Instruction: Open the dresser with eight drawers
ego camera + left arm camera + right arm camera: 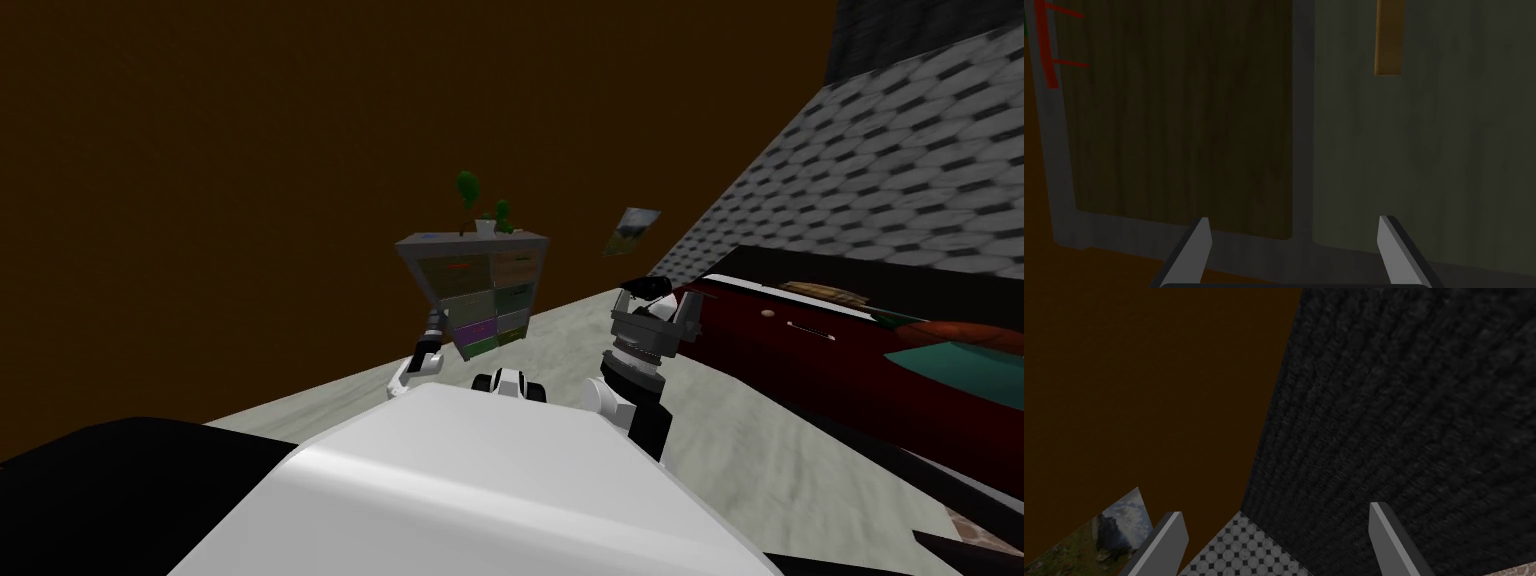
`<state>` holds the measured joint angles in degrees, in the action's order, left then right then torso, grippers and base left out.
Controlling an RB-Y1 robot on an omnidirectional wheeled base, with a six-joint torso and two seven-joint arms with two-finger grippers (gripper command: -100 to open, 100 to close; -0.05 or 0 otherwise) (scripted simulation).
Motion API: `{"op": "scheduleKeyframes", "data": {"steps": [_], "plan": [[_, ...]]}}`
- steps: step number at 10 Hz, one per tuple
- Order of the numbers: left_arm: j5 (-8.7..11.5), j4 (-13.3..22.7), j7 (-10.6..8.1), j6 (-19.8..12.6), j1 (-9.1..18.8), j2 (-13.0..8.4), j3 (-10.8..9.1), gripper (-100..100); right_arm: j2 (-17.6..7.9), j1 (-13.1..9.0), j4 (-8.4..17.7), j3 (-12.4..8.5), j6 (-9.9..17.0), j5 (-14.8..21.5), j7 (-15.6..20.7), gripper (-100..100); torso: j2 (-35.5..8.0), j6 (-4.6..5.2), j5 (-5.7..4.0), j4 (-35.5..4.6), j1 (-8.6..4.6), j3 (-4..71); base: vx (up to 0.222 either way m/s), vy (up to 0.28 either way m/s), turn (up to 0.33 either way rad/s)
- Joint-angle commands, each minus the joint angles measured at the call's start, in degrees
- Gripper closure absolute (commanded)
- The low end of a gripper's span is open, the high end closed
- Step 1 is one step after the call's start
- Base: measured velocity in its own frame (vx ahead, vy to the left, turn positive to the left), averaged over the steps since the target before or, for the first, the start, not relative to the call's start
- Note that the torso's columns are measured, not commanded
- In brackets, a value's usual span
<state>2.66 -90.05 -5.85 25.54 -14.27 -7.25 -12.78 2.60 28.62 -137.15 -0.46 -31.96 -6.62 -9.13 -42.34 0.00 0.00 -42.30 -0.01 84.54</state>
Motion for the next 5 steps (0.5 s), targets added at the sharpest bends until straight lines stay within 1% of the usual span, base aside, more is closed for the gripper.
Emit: {"op": "scheduleKeyframes", "data": {"steps": [1, 3, 5], "plan": [[0.8, 2.9, 0.08, -0.9, 0.7, 1.2, -1.06, -100, 0.0, 0.0, 0.0, 0.0, 0.0, 0.0, 0.0, 0, -0.1, 0.00, -0.01, 0.0, 0.01, -0.1, 0.094, -0.147, 0.046], [1.2, 5.2, 0.24, -1.2, 1.5, 2.7, -1.68, -100, 0.0, 0.0, 0.0, 0.0, 0.0, 0.0, 0.0, 0, 0.0, 0.00, 0.04, 0.0, 0.16, 0.0, 0.112, -0.124, 0.043], [1.5, 6.7, 0.34, -1.3, 2.0, 4.8, -2.10, -100, 0.0, 0.0, 0.0, 0.0, 0.0, 0.0, 0.0, 0, 0.0, -0.01, 0.01, 0.0, 0.08, 0.0, 0.075, -0.093, 0.035]]}}
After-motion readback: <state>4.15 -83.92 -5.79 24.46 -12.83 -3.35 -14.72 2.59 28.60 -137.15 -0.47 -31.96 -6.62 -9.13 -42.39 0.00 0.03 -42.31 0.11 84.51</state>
